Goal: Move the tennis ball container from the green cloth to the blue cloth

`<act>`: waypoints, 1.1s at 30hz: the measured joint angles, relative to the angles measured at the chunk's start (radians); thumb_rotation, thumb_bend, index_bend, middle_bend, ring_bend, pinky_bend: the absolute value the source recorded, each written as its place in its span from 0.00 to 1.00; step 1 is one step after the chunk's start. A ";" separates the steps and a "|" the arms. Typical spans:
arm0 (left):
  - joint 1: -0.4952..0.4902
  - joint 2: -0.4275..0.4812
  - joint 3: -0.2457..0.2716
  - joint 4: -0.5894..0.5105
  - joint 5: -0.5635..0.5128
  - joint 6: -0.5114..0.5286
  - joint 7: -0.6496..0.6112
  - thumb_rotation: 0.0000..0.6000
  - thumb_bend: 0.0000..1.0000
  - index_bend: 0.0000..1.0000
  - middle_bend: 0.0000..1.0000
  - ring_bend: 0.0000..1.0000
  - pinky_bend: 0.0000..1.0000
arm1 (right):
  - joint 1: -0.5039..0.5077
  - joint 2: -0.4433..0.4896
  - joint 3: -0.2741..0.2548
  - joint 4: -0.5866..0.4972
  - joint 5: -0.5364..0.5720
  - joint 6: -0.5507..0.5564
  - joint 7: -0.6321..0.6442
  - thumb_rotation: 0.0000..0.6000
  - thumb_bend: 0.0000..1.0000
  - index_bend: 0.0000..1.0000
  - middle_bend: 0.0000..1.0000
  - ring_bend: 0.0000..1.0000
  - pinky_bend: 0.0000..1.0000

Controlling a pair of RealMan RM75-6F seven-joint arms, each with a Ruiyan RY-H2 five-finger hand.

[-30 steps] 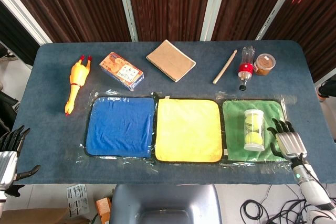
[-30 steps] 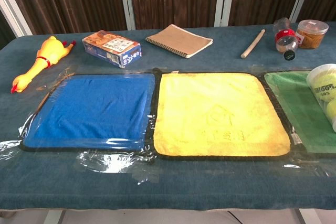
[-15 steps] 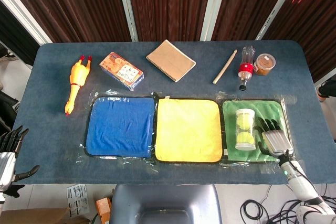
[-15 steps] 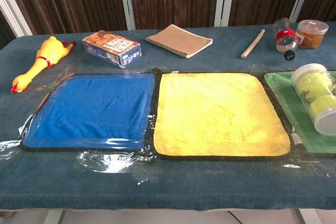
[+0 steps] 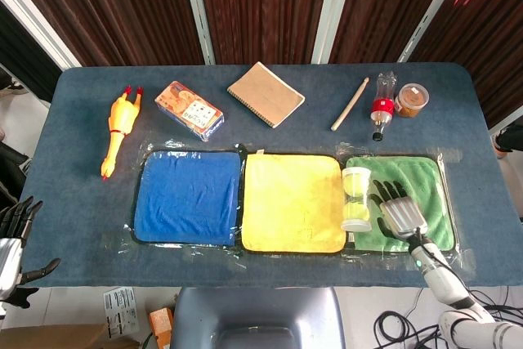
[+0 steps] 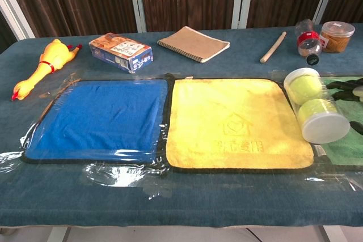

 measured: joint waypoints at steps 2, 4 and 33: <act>0.002 0.001 0.000 0.000 0.001 0.004 -0.004 1.00 0.06 0.00 0.00 0.00 0.07 | 0.012 -0.008 0.005 -0.014 0.010 -0.003 -0.024 0.91 0.52 0.21 0.00 0.00 0.00; 0.003 0.001 -0.001 0.001 -0.001 0.005 -0.006 1.00 0.06 0.00 0.00 0.00 0.07 | 0.024 -0.016 0.009 -0.030 0.020 -0.005 -0.049 0.91 0.52 0.21 0.00 0.00 0.00; 0.014 0.012 -0.005 0.000 -0.001 0.018 -0.028 1.00 0.06 0.00 0.00 0.00 0.07 | 0.254 -0.159 0.084 -0.091 0.361 -0.053 -0.401 0.91 0.52 0.21 0.00 0.00 0.00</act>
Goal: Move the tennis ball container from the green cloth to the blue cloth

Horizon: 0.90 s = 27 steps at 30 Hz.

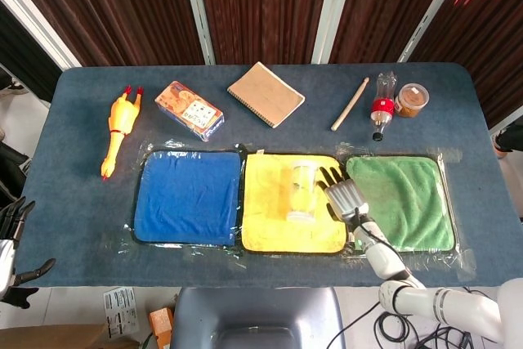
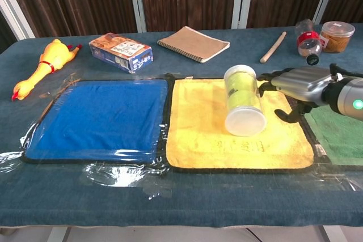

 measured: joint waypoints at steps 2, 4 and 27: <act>0.000 0.000 0.000 0.001 -0.001 -0.001 -0.002 1.00 0.06 0.00 0.00 0.00 0.07 | 0.017 -0.015 0.004 0.004 0.018 -0.004 -0.004 0.91 0.52 0.21 0.00 0.00 0.00; -0.001 0.000 -0.001 0.001 -0.002 -0.003 -0.002 1.00 0.06 0.00 0.00 0.00 0.07 | 0.035 -0.030 0.005 0.010 0.035 -0.008 -0.010 0.91 0.52 0.21 0.00 0.00 0.00; 0.000 0.006 -0.003 0.004 -0.004 -0.006 -0.015 1.00 0.06 0.00 0.00 0.00 0.07 | 0.225 -0.176 0.056 0.076 0.215 0.004 -0.065 0.92 0.52 0.21 0.00 0.00 0.00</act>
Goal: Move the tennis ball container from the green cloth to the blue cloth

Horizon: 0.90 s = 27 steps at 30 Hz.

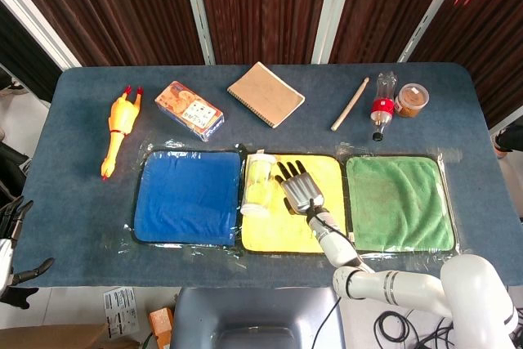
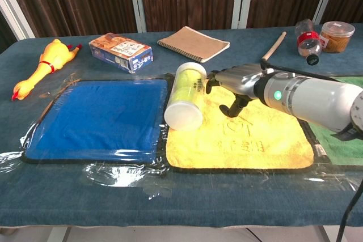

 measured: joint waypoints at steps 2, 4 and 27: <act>-0.001 0.001 0.002 0.000 0.003 -0.002 -0.001 1.00 0.06 0.00 0.00 0.00 0.07 | 0.014 -0.015 0.007 0.011 0.017 0.004 -0.003 0.92 0.52 0.21 0.00 0.00 0.00; -0.001 0.001 0.003 0.000 0.007 -0.001 -0.002 1.00 0.06 0.00 0.00 0.00 0.07 | 0.032 -0.035 0.013 0.027 0.038 0.006 -0.009 0.92 0.52 0.21 0.00 0.00 0.00; -0.001 0.006 0.008 0.004 0.013 -0.005 -0.016 1.00 0.06 0.00 0.00 0.00 0.07 | 0.197 -0.205 0.080 0.201 0.160 -0.005 -0.026 0.92 0.52 0.20 0.00 0.00 0.00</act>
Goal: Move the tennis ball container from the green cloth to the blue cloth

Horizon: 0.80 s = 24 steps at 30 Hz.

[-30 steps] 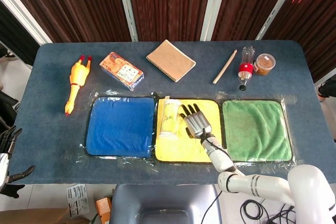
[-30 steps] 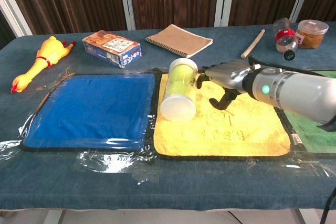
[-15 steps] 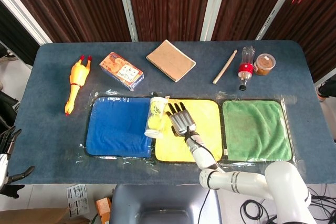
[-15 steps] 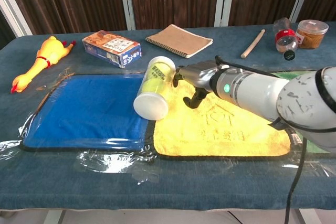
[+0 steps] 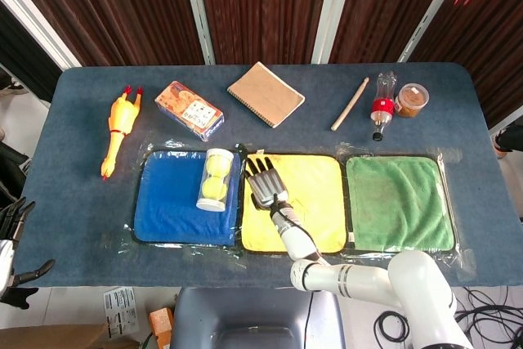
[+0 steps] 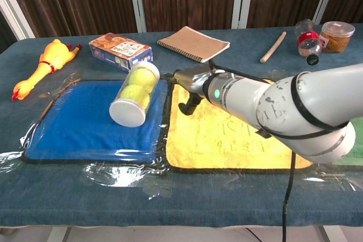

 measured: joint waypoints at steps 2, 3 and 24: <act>0.000 0.002 0.001 -0.001 0.000 -0.001 -0.002 1.00 0.06 0.00 0.00 0.00 0.07 | 0.005 -0.008 0.001 0.014 -0.002 -0.004 0.007 0.92 0.52 0.20 0.00 0.00 0.00; 0.000 0.002 0.001 -0.001 0.000 -0.001 -0.003 1.00 0.06 0.00 0.00 0.00 0.07 | 0.008 -0.013 0.001 0.022 -0.004 -0.005 0.011 0.92 0.52 0.20 0.00 0.00 0.00; 0.009 -0.004 -0.002 0.012 0.016 0.032 -0.014 1.00 0.01 0.00 0.00 0.00 0.07 | -0.208 0.302 -0.198 -0.426 -0.258 0.295 0.067 0.92 0.31 0.09 0.00 0.00 0.00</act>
